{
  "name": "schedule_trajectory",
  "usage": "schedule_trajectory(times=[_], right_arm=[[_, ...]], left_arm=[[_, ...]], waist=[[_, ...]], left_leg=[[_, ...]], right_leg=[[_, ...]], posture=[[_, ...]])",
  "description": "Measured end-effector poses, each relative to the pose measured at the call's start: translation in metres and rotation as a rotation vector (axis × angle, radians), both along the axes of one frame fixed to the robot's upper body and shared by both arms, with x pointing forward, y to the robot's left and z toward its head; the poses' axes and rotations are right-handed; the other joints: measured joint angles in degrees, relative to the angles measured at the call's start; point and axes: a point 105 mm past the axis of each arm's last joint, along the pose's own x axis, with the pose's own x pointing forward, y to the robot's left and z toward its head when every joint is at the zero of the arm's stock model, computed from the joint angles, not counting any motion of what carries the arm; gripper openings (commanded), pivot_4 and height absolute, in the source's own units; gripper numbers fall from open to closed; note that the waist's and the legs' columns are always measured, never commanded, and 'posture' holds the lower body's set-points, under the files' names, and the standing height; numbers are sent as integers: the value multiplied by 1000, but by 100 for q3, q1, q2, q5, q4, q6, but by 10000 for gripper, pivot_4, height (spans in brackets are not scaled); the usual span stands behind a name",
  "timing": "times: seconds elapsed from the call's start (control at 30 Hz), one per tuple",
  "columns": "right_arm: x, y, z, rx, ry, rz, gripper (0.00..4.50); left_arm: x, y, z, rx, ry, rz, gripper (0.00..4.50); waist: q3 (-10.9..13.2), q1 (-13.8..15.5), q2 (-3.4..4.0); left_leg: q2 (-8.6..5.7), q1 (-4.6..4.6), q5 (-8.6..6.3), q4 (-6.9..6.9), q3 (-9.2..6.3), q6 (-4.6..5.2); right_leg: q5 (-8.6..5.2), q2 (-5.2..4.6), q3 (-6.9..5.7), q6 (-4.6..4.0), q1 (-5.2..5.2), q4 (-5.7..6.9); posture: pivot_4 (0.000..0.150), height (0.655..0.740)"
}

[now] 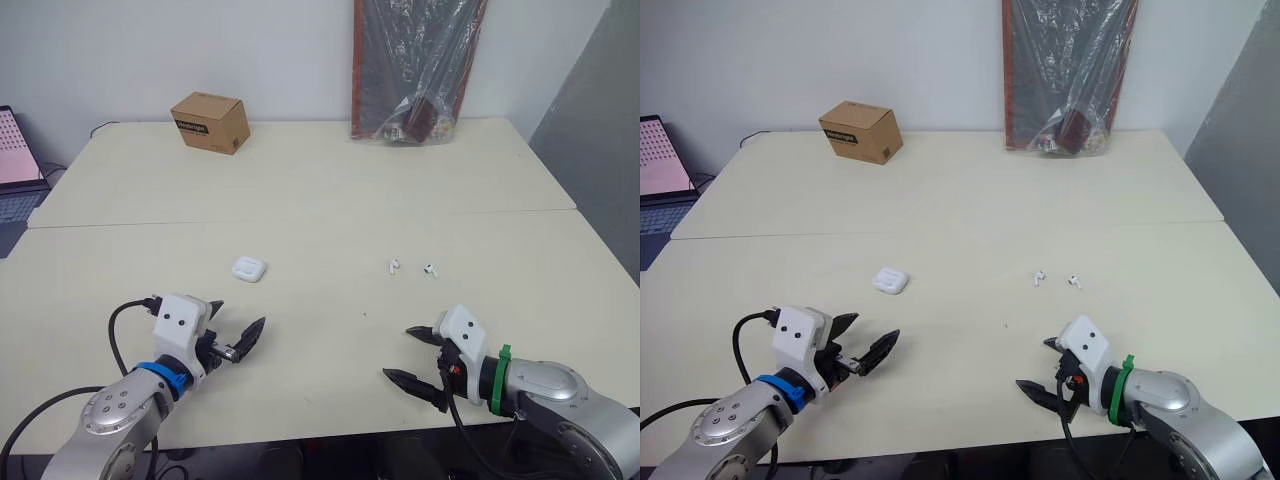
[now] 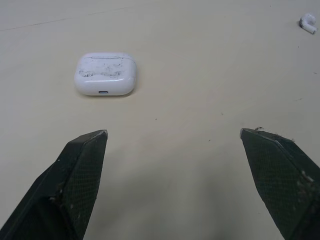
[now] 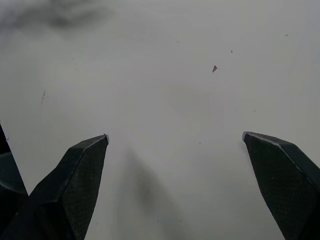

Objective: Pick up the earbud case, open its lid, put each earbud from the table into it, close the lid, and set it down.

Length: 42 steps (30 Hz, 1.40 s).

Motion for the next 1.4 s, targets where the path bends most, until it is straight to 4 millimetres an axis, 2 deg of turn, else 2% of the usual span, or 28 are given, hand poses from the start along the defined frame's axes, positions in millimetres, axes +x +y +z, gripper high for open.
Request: schedule_trajectory(times=[0.67,0.8,0.97,1.23,1.4], right_arm=[[2,2,2,6,-9,20,45000],[5,4,11,-19,-40,78,45000],[16,8,35,-58,-139,172,45000],[28,9,55,-132,-242,276,45000],[40,20,78,-136,-338,313,45000]], left_arm=[[1,2,-3,21,32,10,44678],[16,14,7,39,37,6,44678],[41,27,16,60,86,-1,44678],[75,27,14,48,127,-29,44678],[93,16,8,65,167,-44,44678]], waist=[[0,0,0],[1,-1,1],[2,-2,0],[3,4,1],[3,2,1]], left_leg=[[0,1,0,0,0,0],[-1,8,1,3,-1,0],[-2,9,0,2,0,1],[-2,-12,0,0,-3,1],[-3,-10,0,2,-5,1]], right_leg=[[0,0,-1,0,0,1],[0,1,-3,0,4,8],[0,2,-4,0,4,7],[1,-1,-8,-1,-11,1],[3,-1,-9,-3,-10,8]], posture=[[1500,7400],[1500,7400],[1500,7400],[1500,7400],[1500,7400]])
